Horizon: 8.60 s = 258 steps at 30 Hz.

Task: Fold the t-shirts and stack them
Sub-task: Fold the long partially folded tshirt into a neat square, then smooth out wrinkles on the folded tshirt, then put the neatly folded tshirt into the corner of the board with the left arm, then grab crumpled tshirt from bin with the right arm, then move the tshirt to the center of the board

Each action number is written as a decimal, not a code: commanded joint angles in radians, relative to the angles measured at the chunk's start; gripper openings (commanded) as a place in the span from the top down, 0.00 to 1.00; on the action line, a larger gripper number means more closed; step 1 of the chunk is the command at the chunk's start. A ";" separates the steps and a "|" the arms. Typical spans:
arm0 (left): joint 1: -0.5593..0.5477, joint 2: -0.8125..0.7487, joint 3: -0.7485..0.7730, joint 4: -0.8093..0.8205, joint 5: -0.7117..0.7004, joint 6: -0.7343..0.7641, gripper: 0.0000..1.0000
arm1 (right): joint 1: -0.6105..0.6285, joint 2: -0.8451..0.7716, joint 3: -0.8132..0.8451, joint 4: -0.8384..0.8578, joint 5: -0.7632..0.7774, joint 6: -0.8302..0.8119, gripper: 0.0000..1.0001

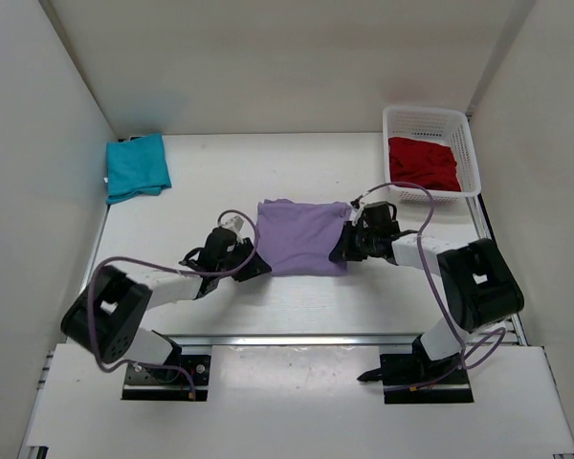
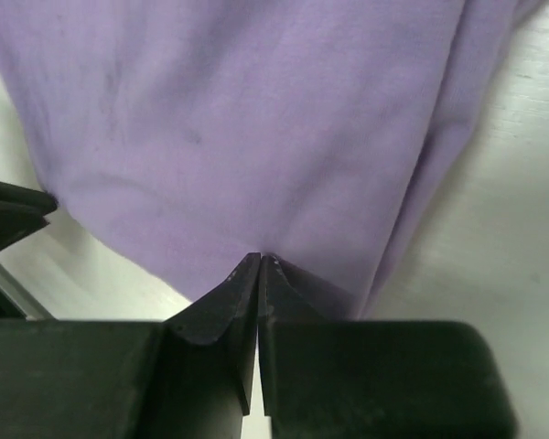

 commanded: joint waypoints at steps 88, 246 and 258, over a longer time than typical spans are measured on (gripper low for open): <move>0.930 0.350 0.705 -0.162 0.231 0.040 0.01 | 0.113 -0.321 -0.297 0.259 -0.092 0.119 0.44; 0.072 -0.406 0.086 -0.162 -0.101 0.209 0.47 | 0.049 -0.098 1.423 -0.442 0.606 -0.427 1.00; 0.366 -0.532 -0.024 -0.150 0.056 0.115 0.46 | 0.185 -0.258 1.157 -0.226 0.371 -0.338 1.00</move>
